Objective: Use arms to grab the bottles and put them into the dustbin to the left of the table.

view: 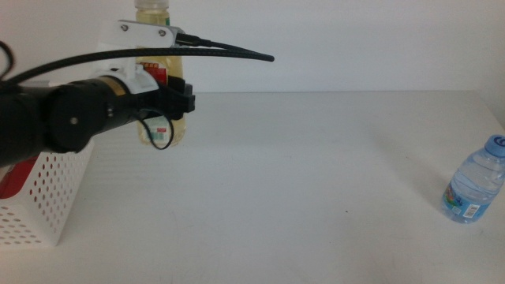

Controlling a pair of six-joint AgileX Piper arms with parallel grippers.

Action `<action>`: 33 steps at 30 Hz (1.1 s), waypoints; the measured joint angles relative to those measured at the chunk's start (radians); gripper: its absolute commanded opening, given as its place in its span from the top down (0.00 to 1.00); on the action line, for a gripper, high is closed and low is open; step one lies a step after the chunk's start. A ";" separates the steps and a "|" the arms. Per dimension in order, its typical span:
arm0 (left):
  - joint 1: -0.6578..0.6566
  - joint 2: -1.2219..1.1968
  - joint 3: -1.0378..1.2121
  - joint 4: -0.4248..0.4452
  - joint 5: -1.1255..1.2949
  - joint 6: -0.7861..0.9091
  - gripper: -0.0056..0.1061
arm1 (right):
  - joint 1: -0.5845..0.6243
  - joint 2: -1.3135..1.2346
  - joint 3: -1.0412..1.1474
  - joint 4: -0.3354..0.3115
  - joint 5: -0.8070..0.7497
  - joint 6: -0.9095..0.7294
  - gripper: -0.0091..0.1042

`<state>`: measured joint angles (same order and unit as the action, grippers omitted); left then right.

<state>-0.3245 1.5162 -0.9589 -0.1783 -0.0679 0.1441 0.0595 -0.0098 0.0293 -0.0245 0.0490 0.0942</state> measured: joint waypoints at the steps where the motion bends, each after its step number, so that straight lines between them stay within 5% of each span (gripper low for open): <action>1: 0.000 -0.022 0.005 0.000 0.037 0.000 0.94 | 0.000 0.000 0.000 0.000 0.000 0.000 0.27; 18: 0.184 -0.161 -0.201 0.014 0.778 0.043 0.95 | 0.000 0.000 0.000 0.000 0.000 0.000 0.27; 33: 0.475 -0.007 -0.523 0.019 1.173 0.119 0.99 | 0.000 0.000 0.000 0.000 0.000 0.000 0.27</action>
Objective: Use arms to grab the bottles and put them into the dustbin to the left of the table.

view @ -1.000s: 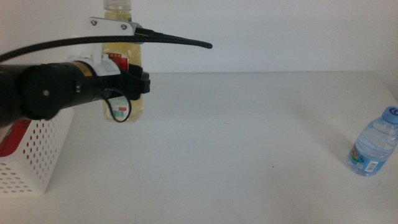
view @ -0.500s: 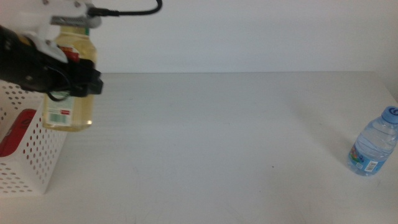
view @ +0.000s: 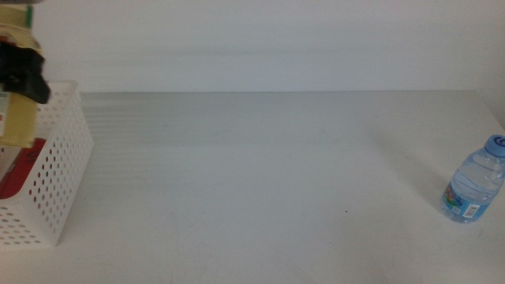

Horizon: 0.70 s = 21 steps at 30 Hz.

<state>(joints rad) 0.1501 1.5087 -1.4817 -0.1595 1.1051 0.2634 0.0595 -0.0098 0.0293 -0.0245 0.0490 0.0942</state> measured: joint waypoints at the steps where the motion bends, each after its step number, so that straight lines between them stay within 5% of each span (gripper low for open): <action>1: 0.019 0.017 -0.025 0.000 0.022 0.005 0.99 | 0.000 0.000 0.000 0.000 0.000 0.000 0.27; 21: 0.163 0.296 -0.124 0.025 0.143 0.131 0.99 | 0.000 0.000 0.000 -0.001 0.000 0.000 0.27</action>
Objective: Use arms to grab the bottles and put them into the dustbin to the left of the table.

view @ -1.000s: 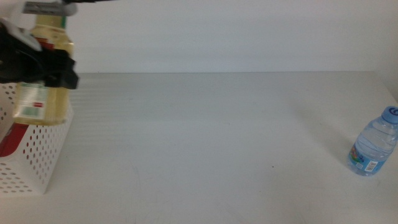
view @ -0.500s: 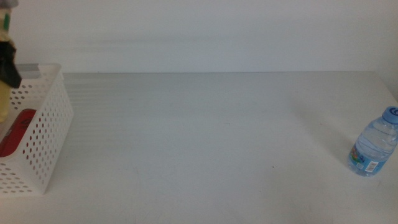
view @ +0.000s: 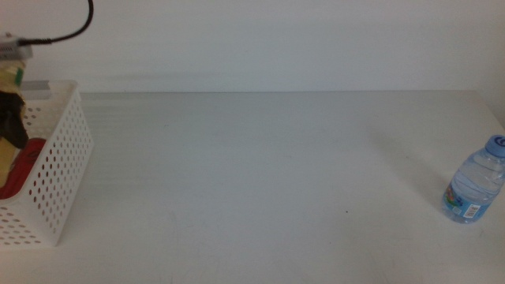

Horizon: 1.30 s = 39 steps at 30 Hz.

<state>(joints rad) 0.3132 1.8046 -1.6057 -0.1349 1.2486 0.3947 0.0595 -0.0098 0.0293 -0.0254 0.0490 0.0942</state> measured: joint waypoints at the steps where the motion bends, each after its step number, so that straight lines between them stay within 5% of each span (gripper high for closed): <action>1: 0.000 0.011 0.000 0.002 -0.001 0.000 0.99 | 0.000 0.000 0.000 0.000 0.000 0.000 0.27; 29: 0.000 0.193 -0.007 0.076 -0.015 -0.042 0.94 | 0.000 0.000 0.000 0.001 0.000 0.000 0.27; 30: 0.000 0.193 -0.008 0.076 -0.015 -0.042 0.91 | 0.000 0.000 0.000 0.001 0.000 0.000 0.27; 31: 0.000 0.194 -0.008 0.076 -0.015 -0.042 0.25 | 0.000 0.000 0.000 0.001 0.000 0.000 0.27; 33: 0.000 0.194 -0.009 0.076 -0.017 -0.042 0.14 | 0.000 0.000 0.000 0.001 0.000 0.000 0.27; 39: -0.001 0.191 -0.016 0.061 -0.025 -0.041 0.14 | 0.000 0.000 0.000 0.001 0.000 0.000 0.27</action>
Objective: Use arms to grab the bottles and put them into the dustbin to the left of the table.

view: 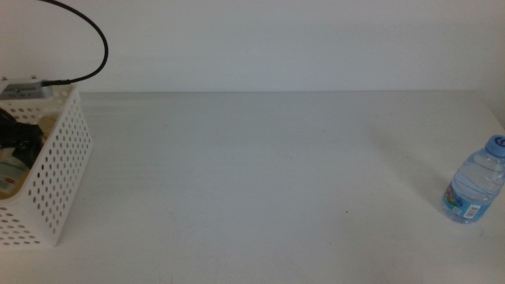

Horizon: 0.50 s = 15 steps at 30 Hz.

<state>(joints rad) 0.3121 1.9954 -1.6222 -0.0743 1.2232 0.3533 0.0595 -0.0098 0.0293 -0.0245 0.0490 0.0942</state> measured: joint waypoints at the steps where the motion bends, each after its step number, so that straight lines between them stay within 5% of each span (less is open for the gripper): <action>1: 0.000 -0.005 0.000 -0.002 0.001 0.000 0.14 | 0.000 0.000 0.000 0.000 0.000 0.000 0.27; 8: 0.001 -0.112 -0.026 0.004 0.002 -0.028 0.14 | 0.000 0.000 0.000 0.000 0.000 0.000 0.27; 15: 0.001 -0.246 -0.040 -0.084 0.011 -0.044 0.14 | 0.000 0.000 0.000 0.000 0.000 0.000 0.27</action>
<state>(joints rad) 0.3131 1.7492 -1.6618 -0.1584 1.2344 0.3089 0.0595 -0.0098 0.0293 -0.0245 0.0490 0.0942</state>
